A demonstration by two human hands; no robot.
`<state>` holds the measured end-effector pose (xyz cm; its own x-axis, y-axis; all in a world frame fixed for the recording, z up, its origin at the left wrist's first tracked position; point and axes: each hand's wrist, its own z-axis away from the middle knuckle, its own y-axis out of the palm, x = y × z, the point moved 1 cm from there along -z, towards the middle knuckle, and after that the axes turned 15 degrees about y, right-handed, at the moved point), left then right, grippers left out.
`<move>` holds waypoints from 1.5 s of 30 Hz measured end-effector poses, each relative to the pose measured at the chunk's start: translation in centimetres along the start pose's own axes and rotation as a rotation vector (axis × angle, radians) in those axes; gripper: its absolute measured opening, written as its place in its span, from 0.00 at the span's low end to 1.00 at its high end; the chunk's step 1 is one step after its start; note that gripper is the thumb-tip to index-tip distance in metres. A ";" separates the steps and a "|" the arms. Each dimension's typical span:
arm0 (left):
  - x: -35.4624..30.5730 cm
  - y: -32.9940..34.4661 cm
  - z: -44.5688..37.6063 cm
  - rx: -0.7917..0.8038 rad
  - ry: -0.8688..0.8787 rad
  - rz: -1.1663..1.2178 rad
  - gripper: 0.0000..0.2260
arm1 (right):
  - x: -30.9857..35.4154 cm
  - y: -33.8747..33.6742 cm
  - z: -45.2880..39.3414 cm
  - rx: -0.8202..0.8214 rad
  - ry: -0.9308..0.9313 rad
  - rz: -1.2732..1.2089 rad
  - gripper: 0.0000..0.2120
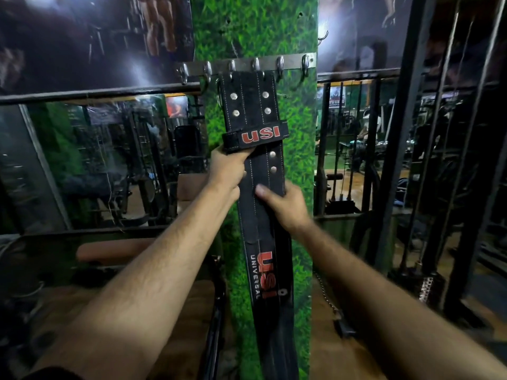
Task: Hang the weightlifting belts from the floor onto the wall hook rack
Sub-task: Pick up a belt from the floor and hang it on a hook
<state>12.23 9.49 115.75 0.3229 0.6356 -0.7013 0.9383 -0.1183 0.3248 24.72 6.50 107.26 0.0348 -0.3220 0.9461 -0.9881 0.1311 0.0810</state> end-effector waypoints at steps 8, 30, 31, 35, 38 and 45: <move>-1.1 -2.2 -0.8 -0.001 0.024 0.056 0.25 | -11.7 -1.6 4.4 0.181 0.458 0.330 0.12; -0.2 -5.8 1.2 -0.033 0.015 -0.017 0.12 | -11.0 -0.2 5.7 0.219 0.474 0.459 0.16; 0.0 -6.0 1.2 -0.037 0.010 -0.020 0.13 | -10.1 0.1 5.2 0.199 0.418 0.404 0.17; 0.8 -6.9 2.1 -0.041 -0.020 -0.055 0.17 | -5.0 1.4 3.9 0.081 0.216 0.208 0.18; 1.2 -6.9 2.9 0.010 -0.002 -0.120 0.17 | -2.1 2.2 2.9 -0.017 0.156 0.076 0.18; 3.0 -7.7 5.0 0.284 -0.102 -0.198 0.11 | 1.2 2.4 1.1 0.073 0.238 -0.085 0.10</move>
<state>6.62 8.51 108.00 0.1282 0.5898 -0.7973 0.9762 -0.2169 -0.0035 22.26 5.42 108.23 0.1438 -0.0986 0.9847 -0.9880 0.0425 0.1486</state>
